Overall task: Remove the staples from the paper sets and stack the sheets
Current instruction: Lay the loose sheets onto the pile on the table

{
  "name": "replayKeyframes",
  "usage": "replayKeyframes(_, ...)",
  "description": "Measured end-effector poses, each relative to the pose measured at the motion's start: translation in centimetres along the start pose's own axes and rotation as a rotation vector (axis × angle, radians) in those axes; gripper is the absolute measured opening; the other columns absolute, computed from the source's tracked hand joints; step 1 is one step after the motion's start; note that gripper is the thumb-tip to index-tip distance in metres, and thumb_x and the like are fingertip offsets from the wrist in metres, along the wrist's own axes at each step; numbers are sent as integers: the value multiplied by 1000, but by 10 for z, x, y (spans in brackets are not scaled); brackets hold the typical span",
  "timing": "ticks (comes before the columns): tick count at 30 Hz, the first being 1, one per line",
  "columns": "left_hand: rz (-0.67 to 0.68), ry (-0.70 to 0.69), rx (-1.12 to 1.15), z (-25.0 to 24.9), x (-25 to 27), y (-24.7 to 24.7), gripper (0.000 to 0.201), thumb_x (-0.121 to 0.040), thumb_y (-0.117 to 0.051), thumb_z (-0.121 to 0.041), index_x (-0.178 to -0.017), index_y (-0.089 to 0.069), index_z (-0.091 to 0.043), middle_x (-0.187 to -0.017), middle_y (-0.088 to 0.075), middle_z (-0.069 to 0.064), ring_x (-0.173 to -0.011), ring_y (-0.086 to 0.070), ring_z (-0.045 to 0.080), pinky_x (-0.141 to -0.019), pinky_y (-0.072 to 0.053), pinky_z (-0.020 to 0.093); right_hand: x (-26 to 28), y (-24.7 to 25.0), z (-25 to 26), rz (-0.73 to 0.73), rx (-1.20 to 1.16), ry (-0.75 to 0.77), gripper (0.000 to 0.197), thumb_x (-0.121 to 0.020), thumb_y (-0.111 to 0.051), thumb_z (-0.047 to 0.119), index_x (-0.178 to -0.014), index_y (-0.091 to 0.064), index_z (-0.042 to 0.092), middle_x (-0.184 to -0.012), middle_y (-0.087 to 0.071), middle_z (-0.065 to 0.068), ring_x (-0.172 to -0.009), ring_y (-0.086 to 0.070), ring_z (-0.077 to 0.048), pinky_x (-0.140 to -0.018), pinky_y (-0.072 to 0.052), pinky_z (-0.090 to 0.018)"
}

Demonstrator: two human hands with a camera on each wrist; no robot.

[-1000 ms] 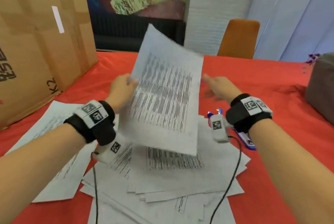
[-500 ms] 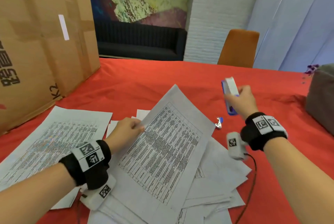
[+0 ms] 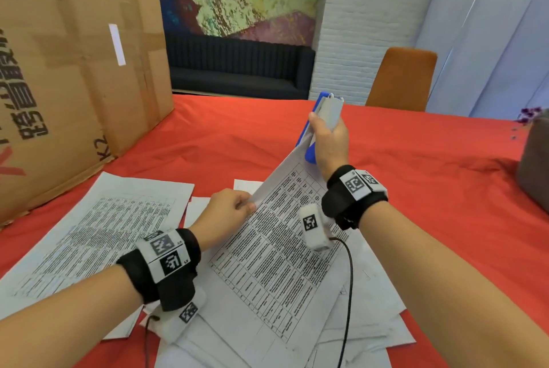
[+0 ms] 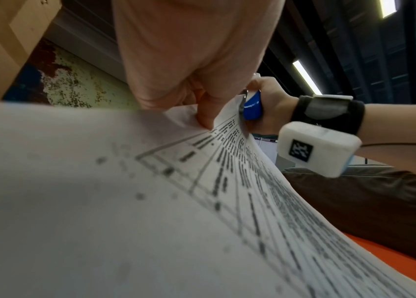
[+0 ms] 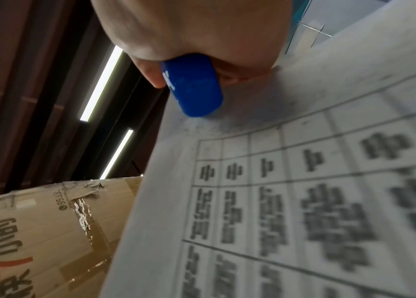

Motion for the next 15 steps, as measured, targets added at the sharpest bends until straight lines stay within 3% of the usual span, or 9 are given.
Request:
replayKeyframes(4,-8,-27,-14,-2,-2,-1,40,-97,-51,-21,-58,-45,-22,-57,-39,-8,-51,-33,7,-44,-23,13,-7,-9,10,-19,118,3,34,-89,-57,40,-60,-46,25,-59,-47,8,-56,-45,-11,-61,-38,-28)
replayKeyframes(8,-21,-41,9,-4,0,-3,42,-97,-50,-18,-56,-43,-25,-55,-38,-8,-49,-32,7,-42,-29,11,-10,-11,12,-6,218,25,44,-93,-53,41,-56,-40,21,-56,-44,6,-53,-41,-12,-54,-33,-26)
replayKeyframes(10,-18,-32,3,-3,0,-3,39,-97,-50,-20,-58,-44,-21,-56,-38,-7,-49,-34,8,-41,-28,11,-13,-12,9,26,188,-12,36,-90,-55,46,-65,-51,21,-64,-53,6,-60,-50,-12,-59,-39,-25)
replayKeyframes(12,-2,9,30,1,-3,4,37,-96,-51,-20,-60,-42,-15,-56,-37,-5,-45,-34,6,-42,-26,13,-21,-6,7,-21,83,-54,32,-86,-57,49,-92,-64,18,-84,-63,4,-77,-59,-14,-71,-46,-26)
replayKeyframes(15,-42,101,144,15,-9,36,38,-93,-55,-16,-59,-39,-15,-52,-34,-5,-39,-31,5,-42,-27,19,-41,28,6,-198,142,-67,41,-90,-59,39,-115,-62,7,-99,-63,-3,-90,-59,-19,-75,-43,-28)
Point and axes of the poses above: each hand's wrist, its own x-axis away from the middle knuckle, its own y-axis out of the back of the hand, z = x × y, the point moved 2 cm from there along -x, towards the middle knuckle
